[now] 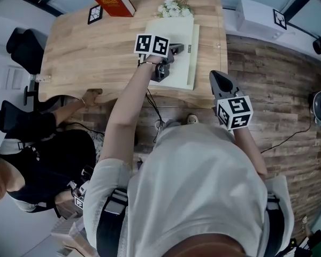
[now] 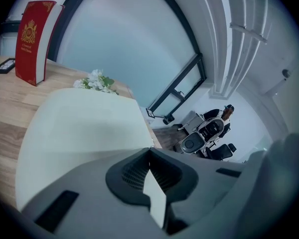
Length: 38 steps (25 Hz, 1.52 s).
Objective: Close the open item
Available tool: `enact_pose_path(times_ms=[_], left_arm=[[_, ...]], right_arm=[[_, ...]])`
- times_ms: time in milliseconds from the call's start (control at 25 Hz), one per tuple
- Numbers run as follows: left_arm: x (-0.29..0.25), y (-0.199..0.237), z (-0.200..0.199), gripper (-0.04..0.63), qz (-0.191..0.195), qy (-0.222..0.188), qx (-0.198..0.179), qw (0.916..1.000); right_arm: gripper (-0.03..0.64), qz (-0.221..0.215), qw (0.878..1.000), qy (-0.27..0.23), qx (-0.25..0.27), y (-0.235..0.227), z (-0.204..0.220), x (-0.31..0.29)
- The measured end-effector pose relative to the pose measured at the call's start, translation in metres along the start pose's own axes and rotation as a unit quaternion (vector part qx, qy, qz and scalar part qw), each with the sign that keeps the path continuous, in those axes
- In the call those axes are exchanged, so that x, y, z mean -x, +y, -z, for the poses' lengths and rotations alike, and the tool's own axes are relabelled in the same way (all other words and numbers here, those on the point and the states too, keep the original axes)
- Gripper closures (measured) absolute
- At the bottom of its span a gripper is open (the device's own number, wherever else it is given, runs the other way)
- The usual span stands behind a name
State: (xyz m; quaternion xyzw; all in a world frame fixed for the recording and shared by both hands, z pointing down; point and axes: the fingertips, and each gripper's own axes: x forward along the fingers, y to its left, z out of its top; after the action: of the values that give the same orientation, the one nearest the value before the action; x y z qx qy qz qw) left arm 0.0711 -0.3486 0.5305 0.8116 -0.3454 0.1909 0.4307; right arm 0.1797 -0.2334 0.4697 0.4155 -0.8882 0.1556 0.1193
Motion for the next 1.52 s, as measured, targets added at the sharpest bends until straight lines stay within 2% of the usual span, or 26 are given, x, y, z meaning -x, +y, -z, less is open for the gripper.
enact_pose_path(times_ms=[1120,1520], left_arm=[[-0.041,0.004,0.026,0.574,-0.004,0.05,0.017,0.9986],[-0.05,0.007,0.032,0.574,-0.014,0.07,0.009,0.9974]], right_arm=[[0.598,0.013,1.0,0.01,-0.008,-0.009,0.009,0.006],[0.598,0.015,1.0,0.011,-0.01,-0.011,0.009,0.004]])
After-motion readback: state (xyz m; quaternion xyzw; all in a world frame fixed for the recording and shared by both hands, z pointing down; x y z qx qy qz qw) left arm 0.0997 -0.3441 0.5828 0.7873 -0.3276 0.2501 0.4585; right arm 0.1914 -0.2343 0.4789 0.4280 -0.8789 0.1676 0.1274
